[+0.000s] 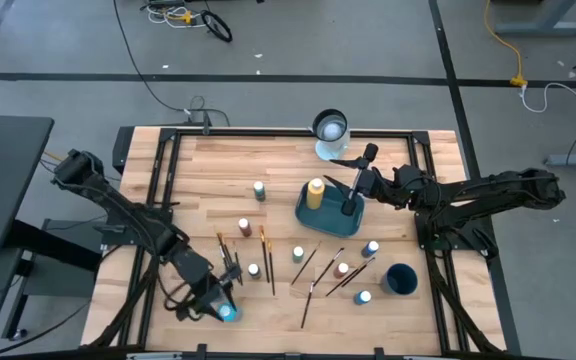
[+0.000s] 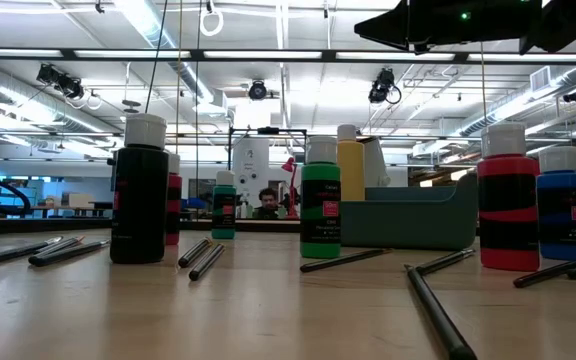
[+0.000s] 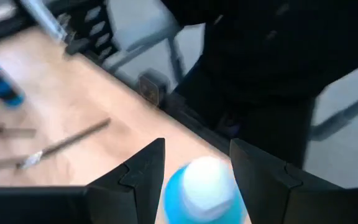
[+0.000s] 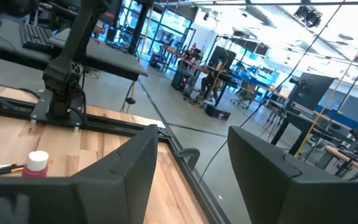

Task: Pick & Place Paint Supplies
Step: Put the large light blue paint bottle into the green bin

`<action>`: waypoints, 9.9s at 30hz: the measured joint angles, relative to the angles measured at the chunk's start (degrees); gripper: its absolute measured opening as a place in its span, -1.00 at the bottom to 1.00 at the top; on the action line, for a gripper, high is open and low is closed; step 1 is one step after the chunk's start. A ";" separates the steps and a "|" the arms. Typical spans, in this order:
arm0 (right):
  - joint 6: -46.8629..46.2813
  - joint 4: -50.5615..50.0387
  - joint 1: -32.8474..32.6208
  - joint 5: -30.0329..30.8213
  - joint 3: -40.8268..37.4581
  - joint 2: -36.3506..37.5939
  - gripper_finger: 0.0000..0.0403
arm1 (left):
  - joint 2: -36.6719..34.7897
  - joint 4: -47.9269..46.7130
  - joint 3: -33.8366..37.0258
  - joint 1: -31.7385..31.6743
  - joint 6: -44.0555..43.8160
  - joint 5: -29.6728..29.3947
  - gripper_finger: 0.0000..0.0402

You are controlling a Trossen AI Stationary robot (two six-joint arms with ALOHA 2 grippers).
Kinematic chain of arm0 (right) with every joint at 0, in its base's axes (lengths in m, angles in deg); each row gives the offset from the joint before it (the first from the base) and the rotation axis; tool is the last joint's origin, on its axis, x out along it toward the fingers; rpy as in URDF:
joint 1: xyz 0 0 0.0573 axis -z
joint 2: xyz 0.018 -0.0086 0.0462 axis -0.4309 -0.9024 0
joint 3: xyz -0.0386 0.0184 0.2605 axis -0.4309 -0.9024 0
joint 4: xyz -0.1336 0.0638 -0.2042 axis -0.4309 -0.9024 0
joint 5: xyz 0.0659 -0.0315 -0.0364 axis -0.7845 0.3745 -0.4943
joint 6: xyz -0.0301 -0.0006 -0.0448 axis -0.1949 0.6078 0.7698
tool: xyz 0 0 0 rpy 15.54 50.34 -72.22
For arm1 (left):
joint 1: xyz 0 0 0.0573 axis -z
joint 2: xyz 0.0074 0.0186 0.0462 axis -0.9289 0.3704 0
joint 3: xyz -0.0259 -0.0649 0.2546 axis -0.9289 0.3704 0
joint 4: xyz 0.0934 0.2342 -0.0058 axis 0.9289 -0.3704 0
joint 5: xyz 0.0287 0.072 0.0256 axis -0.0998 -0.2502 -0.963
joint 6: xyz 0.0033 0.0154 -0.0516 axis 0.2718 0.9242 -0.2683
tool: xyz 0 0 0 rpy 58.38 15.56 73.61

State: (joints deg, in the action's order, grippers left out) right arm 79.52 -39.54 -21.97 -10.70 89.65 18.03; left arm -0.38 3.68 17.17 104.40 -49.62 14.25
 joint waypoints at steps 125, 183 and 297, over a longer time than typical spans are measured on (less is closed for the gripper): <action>-9.64 -22.88 0.01 -11.82 14.60 -9.92 0.02 | 11.97 33.46 -12.10 -41.84 0.56 -10.17 -0.48; -30.69 -45.99 -5.86 -18.09 14.73 -18.27 0.09 | -25.68 4.39 1.05 -34.87 2.77 -22.01 -0.29; -10.93 7.00 -6.40 -13.58 2.95 -8.22 -0.11 | -24.82 6.55 4.14 -34.87 2.91 -6.53 -0.29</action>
State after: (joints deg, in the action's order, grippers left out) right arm 68.59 -32.55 -28.37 -24.28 92.60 9.81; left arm -25.20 10.23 21.31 69.54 -46.71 7.72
